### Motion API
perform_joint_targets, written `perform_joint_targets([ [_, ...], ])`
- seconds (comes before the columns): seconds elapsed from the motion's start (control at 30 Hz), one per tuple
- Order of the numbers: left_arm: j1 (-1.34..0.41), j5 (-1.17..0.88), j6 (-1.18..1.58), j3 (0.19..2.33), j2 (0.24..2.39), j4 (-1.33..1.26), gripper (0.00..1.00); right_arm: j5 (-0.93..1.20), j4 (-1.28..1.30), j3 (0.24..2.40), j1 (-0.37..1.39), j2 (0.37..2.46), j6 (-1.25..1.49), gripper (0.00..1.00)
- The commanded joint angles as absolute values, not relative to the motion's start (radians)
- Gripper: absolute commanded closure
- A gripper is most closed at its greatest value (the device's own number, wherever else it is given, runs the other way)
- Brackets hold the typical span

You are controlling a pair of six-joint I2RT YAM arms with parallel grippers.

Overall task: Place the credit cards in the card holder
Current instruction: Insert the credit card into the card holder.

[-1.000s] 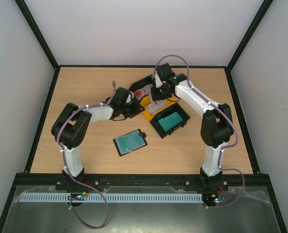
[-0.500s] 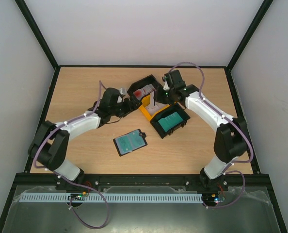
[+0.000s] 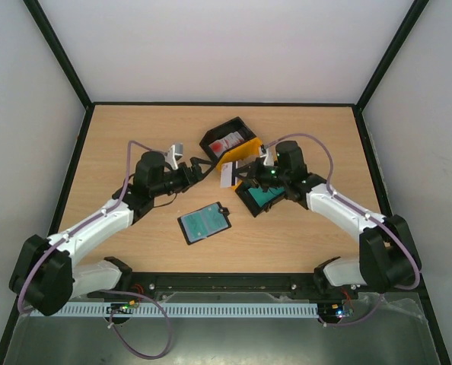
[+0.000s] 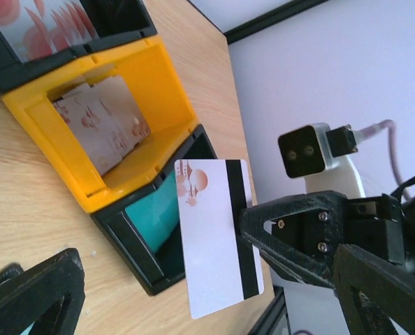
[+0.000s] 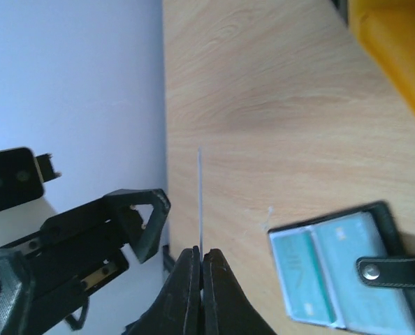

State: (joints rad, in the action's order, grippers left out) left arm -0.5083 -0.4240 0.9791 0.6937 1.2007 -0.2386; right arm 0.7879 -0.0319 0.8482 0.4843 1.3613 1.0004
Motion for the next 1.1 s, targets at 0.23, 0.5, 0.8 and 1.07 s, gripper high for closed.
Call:
perform_joint_targets([
  [0.23, -0.517, -0.596, 1.149, 0.596, 1.143, -0.359, 0.32, 0.898, -0.543, 0.658, 0.565, 1.298, 1.412, 0.98],
  [0.5, -0.517, -0.653, 1.195, 0.566, 1.142, -0.401, 0.6, 0.92, -0.575, 0.634, 0.586, 1.294, 1.38, 0.98],
  [0.8, -0.517, -0.642, 1.18, 0.536, 1.15, -0.424, 0.97, 0.92, -0.528, 0.622, 0.585, 1.302, 1.319, 0.98],
  [1.07, -0.517, -0.533, 1.099, 0.514, 1.14, -0.32, 0.97, 0.749, -0.181, 0.687, 0.586, 1.296, 1.045, 0.56],
])
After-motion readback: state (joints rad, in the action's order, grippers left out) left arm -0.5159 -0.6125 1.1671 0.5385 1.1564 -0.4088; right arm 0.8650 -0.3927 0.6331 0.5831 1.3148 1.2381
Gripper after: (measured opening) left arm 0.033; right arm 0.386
